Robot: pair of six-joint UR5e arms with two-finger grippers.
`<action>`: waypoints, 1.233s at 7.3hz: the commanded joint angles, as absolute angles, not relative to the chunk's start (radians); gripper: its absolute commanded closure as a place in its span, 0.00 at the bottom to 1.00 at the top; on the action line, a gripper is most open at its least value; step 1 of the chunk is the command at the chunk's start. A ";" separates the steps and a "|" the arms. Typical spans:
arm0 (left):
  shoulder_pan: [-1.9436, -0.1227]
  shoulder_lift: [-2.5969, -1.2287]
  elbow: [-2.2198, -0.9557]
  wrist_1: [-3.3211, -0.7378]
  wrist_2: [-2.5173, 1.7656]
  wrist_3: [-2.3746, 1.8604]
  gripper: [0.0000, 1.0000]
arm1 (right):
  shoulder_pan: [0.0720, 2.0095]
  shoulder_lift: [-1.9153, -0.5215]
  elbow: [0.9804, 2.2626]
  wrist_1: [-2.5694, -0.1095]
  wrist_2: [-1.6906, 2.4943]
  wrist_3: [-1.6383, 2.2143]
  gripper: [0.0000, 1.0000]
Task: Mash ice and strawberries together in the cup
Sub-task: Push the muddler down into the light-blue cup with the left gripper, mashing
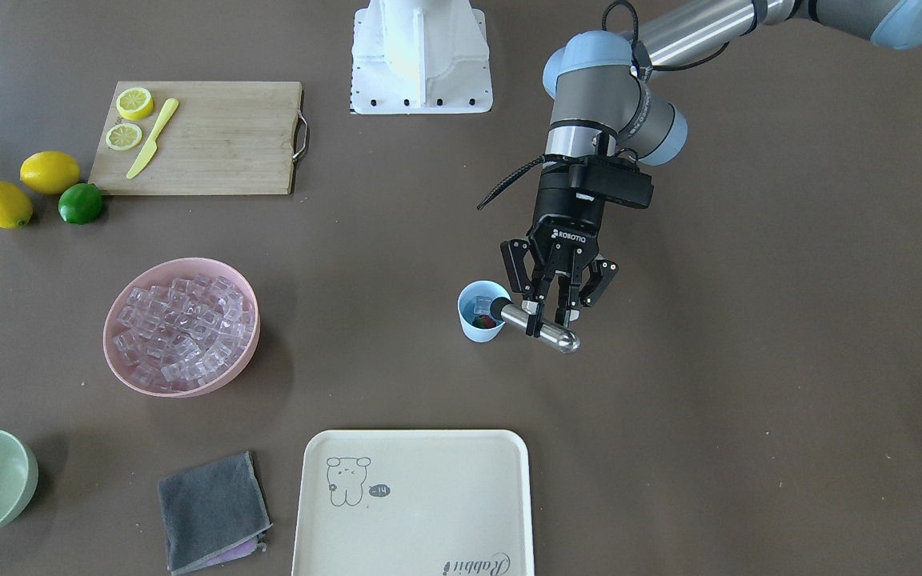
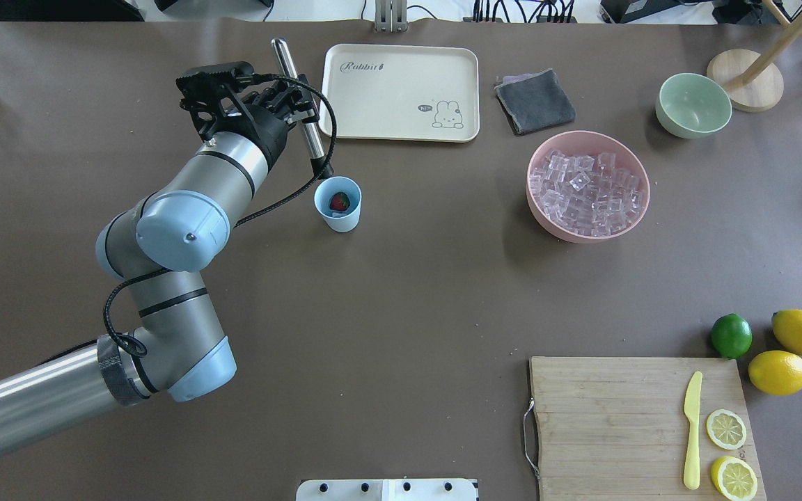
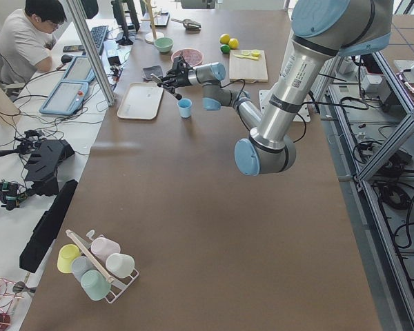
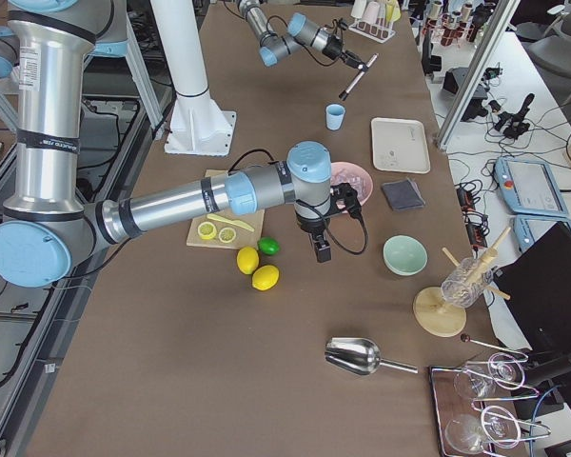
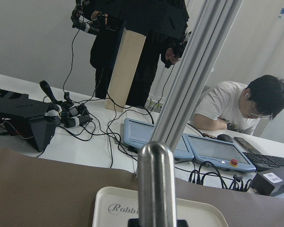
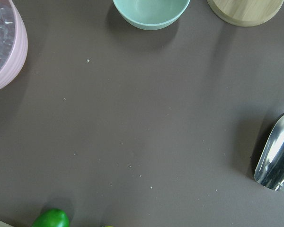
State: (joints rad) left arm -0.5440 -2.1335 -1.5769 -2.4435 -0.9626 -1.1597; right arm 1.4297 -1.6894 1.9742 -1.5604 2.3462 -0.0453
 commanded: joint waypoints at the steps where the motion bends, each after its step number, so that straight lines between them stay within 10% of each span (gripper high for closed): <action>1: -0.514 -2.137 -1.577 -2.445 -0.930 -1.160 1.00 | 1.428 -1.680 1.964 -1.562 2.345 -0.040 0.01; 9: -0.456 -2.141 -1.504 -2.441 -0.902 -1.160 1.00 | 1.428 -1.681 1.954 -1.560 2.347 -0.040 0.01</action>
